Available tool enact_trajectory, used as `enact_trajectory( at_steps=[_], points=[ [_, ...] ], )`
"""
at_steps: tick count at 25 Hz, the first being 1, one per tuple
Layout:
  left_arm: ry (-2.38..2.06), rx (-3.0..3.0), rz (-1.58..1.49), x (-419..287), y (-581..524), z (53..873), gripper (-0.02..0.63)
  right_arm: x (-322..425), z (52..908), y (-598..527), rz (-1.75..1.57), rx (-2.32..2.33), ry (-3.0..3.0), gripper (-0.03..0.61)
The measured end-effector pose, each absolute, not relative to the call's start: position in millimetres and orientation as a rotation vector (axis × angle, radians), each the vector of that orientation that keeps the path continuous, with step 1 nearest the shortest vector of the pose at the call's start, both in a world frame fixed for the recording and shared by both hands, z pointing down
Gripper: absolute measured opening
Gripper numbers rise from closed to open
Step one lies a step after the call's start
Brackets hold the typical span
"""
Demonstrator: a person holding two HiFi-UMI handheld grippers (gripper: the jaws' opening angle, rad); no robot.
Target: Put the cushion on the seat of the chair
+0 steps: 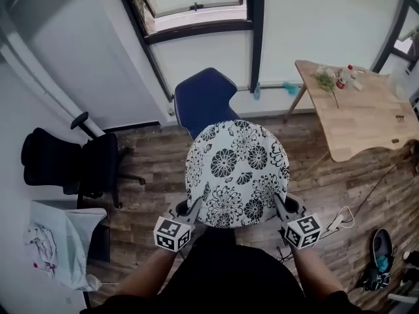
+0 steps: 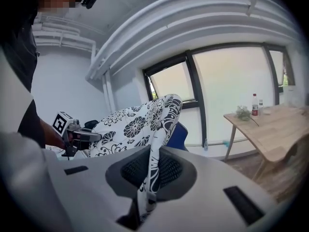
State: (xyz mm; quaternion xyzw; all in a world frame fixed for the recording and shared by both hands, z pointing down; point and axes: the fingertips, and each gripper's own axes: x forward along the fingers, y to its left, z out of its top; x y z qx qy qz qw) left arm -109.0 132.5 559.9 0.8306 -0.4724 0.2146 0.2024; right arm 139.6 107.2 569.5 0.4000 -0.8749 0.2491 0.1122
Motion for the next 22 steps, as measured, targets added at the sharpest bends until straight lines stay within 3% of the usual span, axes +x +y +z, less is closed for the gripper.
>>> enact_trajectory(
  at_steps=[10,22],
  points=[
    [-1.273,2.317,0.55,-130,67,570,0.032,118,571,57,0.753,1.211,-2.54,0.035],
    [-1.275,2.336,0.556,-132,69,571,0.032,122,577,50,0.741,1.238,-2.532,0.037]
  ],
)
